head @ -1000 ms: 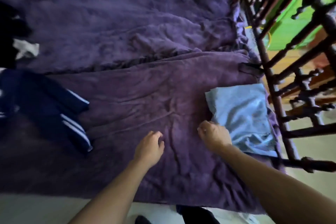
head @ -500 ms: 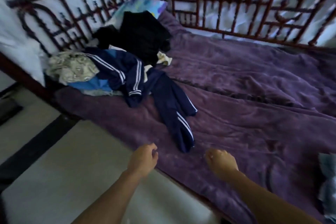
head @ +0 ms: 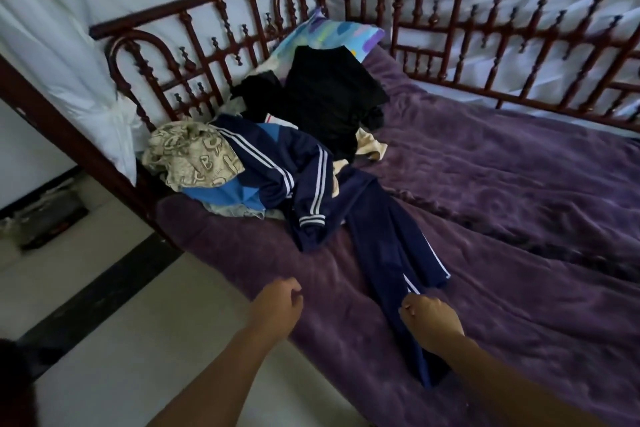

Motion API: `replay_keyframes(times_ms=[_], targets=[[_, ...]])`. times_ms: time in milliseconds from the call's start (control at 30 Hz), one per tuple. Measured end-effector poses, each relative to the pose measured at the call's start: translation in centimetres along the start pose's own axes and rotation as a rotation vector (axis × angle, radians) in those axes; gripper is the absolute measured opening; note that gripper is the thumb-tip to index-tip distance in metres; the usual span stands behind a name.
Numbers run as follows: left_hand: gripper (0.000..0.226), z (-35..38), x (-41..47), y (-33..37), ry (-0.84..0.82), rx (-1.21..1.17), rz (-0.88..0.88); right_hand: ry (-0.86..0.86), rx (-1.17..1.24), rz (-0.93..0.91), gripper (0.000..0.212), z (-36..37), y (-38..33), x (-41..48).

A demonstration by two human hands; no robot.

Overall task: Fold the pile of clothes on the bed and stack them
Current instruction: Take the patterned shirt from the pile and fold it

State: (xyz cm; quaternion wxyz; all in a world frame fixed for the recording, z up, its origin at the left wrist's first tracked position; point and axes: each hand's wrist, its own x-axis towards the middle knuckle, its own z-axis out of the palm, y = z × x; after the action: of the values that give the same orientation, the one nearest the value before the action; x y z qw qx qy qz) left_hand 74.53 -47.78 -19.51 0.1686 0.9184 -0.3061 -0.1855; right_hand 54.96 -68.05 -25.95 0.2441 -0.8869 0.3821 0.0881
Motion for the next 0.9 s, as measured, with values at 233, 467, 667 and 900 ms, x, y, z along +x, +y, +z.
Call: replay_keyframes(times_ms=[233, 467, 667, 900], targets=[[0.022, -4.7, 7.9, -3.1, 0.001, -0.034, -0.018, -0.08, 0.003, -0.074, 0.021, -2.1, -7.4, 9.7], [0.022, -10.0, 17.4, -9.4, -0.005, -0.001, -0.024, -0.071, -0.02, -0.102, 0.024, -4.1, -16.7, 19.5], [0.015, -13.3, 30.5, -16.8, -0.087, 0.02, 0.087, -0.078, -0.041, -0.069, 0.02, -2.8, -26.1, 30.7], [0.022, -18.2, 44.5, -27.0, -0.106, 0.034, -0.013, -0.102, 0.041, -0.112, 0.035, 1.9, -41.2, 43.3]])
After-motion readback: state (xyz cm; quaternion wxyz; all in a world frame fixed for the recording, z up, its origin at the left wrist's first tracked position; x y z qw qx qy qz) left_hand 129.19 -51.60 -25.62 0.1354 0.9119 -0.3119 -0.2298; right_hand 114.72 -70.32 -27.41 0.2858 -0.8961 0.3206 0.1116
